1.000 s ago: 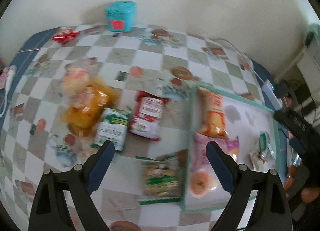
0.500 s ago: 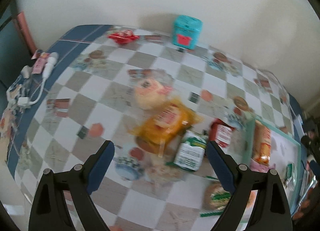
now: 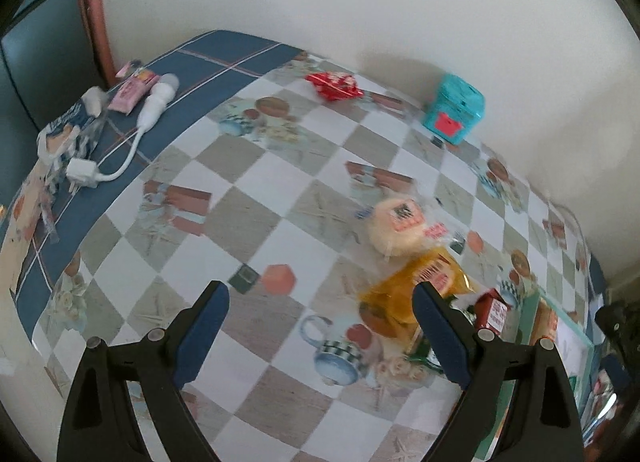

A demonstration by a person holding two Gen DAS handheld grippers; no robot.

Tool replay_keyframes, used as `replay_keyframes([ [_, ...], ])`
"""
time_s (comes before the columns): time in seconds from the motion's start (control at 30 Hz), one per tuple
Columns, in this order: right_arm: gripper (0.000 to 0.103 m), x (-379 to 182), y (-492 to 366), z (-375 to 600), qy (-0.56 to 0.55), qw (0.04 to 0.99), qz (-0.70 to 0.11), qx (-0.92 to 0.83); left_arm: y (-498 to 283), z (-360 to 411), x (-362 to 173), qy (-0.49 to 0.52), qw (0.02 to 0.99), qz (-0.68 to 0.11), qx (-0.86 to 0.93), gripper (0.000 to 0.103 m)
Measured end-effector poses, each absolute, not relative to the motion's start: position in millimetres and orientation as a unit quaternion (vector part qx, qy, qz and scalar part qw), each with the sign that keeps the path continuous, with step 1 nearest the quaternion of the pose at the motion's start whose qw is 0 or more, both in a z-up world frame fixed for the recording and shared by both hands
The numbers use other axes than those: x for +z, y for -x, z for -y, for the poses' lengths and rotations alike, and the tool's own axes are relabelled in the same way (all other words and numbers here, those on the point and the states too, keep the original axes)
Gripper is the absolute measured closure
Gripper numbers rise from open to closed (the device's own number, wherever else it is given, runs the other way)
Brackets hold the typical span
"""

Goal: Organize snacks
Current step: 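Withdraw both open tools from the tray back toward the snack pile, then grasp the yellow bread bag with the left tool while the right tool grasps the red-and-white milk biscuit packet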

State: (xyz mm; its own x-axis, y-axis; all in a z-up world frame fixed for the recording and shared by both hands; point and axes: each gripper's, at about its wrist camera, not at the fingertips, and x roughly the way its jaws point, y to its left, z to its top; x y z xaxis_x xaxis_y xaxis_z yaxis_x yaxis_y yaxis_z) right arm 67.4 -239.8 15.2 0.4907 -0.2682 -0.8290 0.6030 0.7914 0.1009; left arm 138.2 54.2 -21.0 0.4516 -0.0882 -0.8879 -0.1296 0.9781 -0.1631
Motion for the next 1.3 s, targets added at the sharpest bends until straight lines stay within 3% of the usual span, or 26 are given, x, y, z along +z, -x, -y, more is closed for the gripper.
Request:
replay_keyframes([
  [0.43, 0.013, -9.2, -96.4, 193.6, -0.176, 0.834, -0.476, -0.216, -154.9, -95.4, -39.9, 0.149, 0.825, -0.544, 0.027, 0.010],
  [0.93, 0.014, -79.7, -123.2, 199.2, -0.164, 0.810, -0.534, -0.178, -183.6, -6.9, -55.4, 0.095, 0.820, -0.559, -0.077, 0.010],
  [1.13, 0.029, -92.0, -131.7, 198.0, -0.168, 0.810, -0.540, -0.155, -189.6, 15.8, -67.6, 0.073, 0.812, -0.571, -0.094, 0.010],
  [1.3, 0.029, -101.1, -134.1, 204.9, -0.181, 0.806, -0.542, -0.157, -191.9, 34.1, -76.4, 0.058, 0.807, -0.577, -0.111, 0.011],
])
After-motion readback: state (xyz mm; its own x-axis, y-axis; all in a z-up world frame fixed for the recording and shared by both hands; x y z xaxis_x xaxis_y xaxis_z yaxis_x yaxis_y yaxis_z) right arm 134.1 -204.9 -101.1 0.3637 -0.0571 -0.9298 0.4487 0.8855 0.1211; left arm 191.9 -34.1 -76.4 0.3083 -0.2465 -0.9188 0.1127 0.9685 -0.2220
